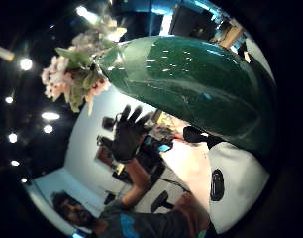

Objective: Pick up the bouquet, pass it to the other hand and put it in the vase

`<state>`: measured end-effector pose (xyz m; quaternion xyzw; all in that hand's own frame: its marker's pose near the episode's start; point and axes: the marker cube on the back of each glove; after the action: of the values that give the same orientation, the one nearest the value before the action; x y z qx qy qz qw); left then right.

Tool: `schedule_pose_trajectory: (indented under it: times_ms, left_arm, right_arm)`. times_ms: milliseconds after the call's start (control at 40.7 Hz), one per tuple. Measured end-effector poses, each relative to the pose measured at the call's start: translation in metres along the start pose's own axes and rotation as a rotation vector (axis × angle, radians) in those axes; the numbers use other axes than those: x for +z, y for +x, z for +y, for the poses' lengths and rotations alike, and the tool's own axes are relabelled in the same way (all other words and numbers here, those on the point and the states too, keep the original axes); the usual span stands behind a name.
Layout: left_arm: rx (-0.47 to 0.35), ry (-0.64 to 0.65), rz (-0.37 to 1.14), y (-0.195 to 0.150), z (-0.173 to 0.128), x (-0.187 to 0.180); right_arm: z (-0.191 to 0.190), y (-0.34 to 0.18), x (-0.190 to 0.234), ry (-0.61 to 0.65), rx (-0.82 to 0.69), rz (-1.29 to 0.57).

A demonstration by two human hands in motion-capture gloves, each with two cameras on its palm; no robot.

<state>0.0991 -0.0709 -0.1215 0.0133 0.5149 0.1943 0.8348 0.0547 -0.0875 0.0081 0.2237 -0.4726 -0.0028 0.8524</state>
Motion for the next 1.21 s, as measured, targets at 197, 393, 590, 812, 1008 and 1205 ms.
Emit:
schedule_pose_trajectory:
  times_ms: [197, 393, 590, 812, 1008, 1205]
  left_arm:
    - [0.034, 0.024, 0.113, 0.057, -0.022, 0.021]
    - [0.079, 0.102, 0.09, 0.082, -0.042, 0.034]
    - [-0.032, 0.073, 0.254, 0.095, -0.063, 0.052]
    - [-0.034, 0.116, 0.311, 0.091, -0.079, 0.058]
    - [-0.027, 0.146, 0.339, 0.088, -0.082, 0.062]
    - [-0.009, 0.13, 0.352, 0.091, -0.08, 0.051]
  right_arm:
    - [0.001, -0.036, 0.017, -0.019, -0.065, -0.137]
    - [-0.001, -0.052, 0.028, -0.031, -0.057, -0.262]
    - [-0.003, -0.059, 0.043, -0.032, -0.135, -0.363]
    - [0.0, -0.067, 0.049, -0.049, -0.044, -0.387]
    - [-0.001, -0.059, 0.052, -0.047, -0.029, -0.313]
    - [0.0, -0.063, 0.054, -0.119, -0.218, -0.396]
